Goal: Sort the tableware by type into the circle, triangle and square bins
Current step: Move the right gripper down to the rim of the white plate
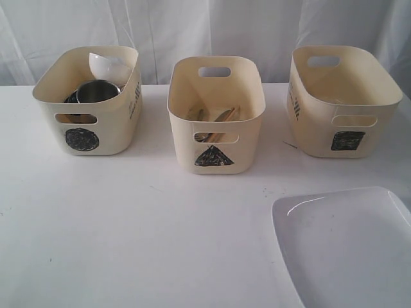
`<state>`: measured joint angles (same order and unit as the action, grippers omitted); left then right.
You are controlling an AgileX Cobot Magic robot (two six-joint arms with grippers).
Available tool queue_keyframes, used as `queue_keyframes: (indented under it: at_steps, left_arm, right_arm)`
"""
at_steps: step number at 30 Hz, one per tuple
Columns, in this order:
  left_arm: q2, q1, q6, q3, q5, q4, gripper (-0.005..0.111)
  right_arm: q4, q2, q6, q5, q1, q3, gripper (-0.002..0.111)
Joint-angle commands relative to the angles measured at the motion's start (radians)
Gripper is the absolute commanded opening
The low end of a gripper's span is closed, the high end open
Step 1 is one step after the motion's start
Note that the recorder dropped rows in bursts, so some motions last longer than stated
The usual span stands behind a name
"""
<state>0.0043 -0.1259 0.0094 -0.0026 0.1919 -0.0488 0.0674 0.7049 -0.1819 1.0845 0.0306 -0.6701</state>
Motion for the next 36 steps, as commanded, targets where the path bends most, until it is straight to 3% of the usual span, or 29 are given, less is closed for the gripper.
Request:
queue_keyframes:
  at_steps: [1,6,17,36]
  left_arm:
    - [-0.004,-0.002,-0.009,0.003,0.003,-0.001,0.049]
    - [-0.004,-0.002,-0.009,0.003,0.003,-0.001,0.049]
    - [-0.004,-0.002,-0.009,0.003,0.003,-0.001,0.049]
    - [-0.004,-0.002,-0.009,0.003,0.003,-0.001,0.049]
  right_arm:
    - [0.012,0.159,0.048,-0.048,0.0,-0.053,0.063]
    - [-0.019,0.196,0.043,-0.205,0.002,-0.062,0.063]
    - [-0.067,0.196,0.019,-0.229,0.221,-0.008,0.063]
    - [-0.161,0.196,0.182,-0.374,0.377,0.218,0.063]
